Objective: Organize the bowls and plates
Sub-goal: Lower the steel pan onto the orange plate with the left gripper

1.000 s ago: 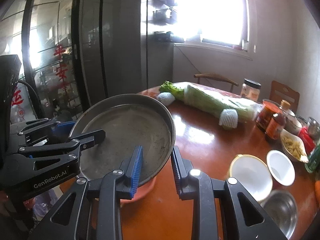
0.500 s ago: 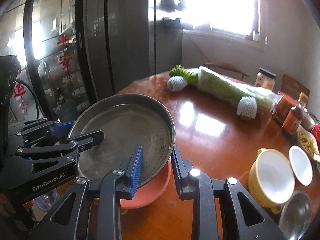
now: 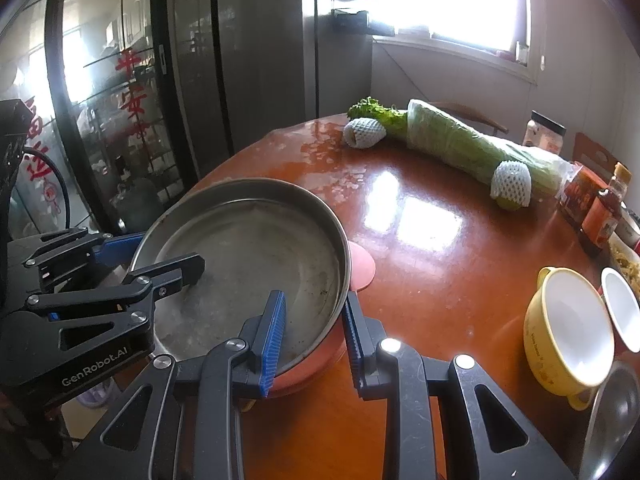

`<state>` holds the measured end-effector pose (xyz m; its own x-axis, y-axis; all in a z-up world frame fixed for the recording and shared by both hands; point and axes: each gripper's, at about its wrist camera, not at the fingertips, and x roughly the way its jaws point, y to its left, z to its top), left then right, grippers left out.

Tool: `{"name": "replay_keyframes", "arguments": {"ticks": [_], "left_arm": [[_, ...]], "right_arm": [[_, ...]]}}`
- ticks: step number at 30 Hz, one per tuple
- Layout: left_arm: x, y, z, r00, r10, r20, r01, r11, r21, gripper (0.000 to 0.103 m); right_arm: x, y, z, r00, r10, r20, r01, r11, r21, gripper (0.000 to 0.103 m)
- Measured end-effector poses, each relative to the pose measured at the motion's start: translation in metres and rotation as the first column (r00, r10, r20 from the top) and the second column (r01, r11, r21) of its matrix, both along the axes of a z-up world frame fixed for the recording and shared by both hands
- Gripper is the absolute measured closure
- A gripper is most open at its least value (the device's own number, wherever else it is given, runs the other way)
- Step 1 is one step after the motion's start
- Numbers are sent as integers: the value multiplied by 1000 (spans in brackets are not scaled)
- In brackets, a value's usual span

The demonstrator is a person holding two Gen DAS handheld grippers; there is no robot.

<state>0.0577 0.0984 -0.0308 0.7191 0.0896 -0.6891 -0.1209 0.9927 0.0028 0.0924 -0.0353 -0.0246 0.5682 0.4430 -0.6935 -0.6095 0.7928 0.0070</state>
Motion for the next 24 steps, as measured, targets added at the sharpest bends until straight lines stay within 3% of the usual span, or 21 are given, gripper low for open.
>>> {"name": "replay_keyframes", "arguments": {"ticks": [24], "left_arm": [[1, -3, -4, 1000, -13, 9, 12, 1000, 28, 59]], "right_arm": [[6, 7, -10, 1000, -8, 28, 9, 1000, -17, 73]]}}
